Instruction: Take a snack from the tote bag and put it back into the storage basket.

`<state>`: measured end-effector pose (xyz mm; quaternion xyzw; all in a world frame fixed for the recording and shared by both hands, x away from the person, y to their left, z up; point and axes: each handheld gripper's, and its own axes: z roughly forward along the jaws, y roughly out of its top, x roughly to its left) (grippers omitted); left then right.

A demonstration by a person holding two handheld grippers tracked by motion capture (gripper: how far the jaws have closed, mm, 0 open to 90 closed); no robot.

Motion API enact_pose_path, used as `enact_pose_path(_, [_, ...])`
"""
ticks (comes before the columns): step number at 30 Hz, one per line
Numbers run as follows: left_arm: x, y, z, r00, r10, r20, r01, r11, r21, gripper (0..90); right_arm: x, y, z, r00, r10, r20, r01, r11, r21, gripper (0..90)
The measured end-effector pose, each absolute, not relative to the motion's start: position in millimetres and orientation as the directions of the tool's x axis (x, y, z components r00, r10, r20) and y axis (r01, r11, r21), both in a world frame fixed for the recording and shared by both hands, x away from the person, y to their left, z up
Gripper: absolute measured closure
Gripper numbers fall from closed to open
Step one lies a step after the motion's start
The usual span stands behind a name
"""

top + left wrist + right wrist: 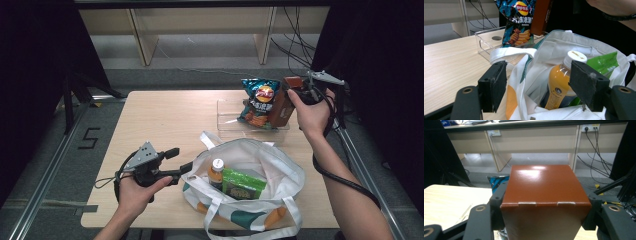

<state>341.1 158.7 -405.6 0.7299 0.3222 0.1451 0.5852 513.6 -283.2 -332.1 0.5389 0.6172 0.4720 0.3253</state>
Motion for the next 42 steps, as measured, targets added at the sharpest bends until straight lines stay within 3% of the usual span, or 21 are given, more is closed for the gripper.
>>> enact_pose_path(23, [342,157,-407,0.753,0.637,-0.166,0.302,-0.111,0.947,29.7,514,-277,-343,-0.141,0.986,0.095,0.391,-0.033,0.92,39.7])
enact_pose_path(42, [343,156,-408,0.76,0.628,-0.168,0.301,-0.111,0.947,29.7,524,-277,-340,-0.149,0.985,0.091,0.452,-0.014,0.892,39.5])
